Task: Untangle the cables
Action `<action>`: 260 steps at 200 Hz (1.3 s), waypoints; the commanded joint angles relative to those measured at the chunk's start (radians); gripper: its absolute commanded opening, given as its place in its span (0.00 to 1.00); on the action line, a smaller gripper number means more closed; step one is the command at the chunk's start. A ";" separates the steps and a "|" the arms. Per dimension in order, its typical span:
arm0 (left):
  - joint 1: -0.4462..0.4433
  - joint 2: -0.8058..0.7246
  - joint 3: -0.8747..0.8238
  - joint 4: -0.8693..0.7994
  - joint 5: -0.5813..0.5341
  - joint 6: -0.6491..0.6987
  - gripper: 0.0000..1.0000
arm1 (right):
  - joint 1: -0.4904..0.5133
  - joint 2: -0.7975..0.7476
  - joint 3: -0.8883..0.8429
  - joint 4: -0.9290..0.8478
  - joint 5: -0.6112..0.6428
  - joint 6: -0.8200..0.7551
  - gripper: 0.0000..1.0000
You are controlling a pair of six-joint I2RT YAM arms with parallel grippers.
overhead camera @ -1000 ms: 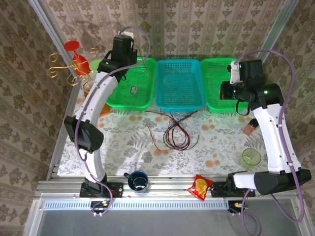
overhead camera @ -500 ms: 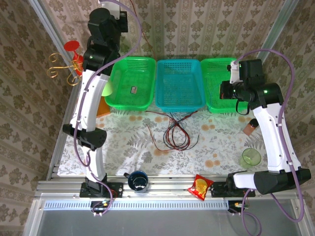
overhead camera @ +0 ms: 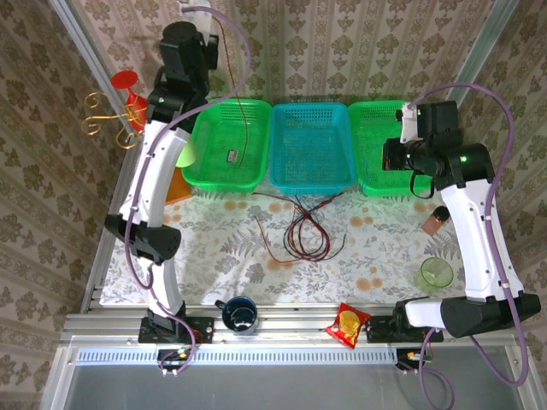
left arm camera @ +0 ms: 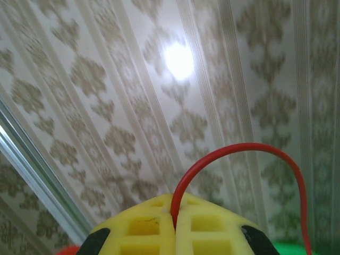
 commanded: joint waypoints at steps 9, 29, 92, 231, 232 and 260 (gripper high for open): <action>0.015 -0.006 -0.161 -0.138 -0.004 -0.068 0.00 | 0.006 -0.002 0.020 -0.012 -0.024 0.007 0.00; 0.011 0.020 -0.262 -0.193 0.033 -0.157 0.00 | 0.006 -0.002 0.022 -0.015 -0.027 0.010 0.00; -0.006 0.221 -0.346 -0.330 0.172 -0.336 0.00 | 0.008 -0.008 0.022 -0.029 -0.031 0.014 0.00; 0.035 0.253 -0.309 -0.357 0.443 -0.489 0.66 | 0.008 -0.017 -0.024 -0.040 -0.053 0.016 0.00; 0.034 0.250 -0.309 -0.356 0.443 -0.487 0.67 | 0.009 -0.017 -0.025 -0.040 -0.053 0.017 0.00; 0.013 0.170 -0.313 -0.350 0.414 -0.478 0.82 | 0.010 -0.025 -0.043 -0.035 -0.052 0.016 0.00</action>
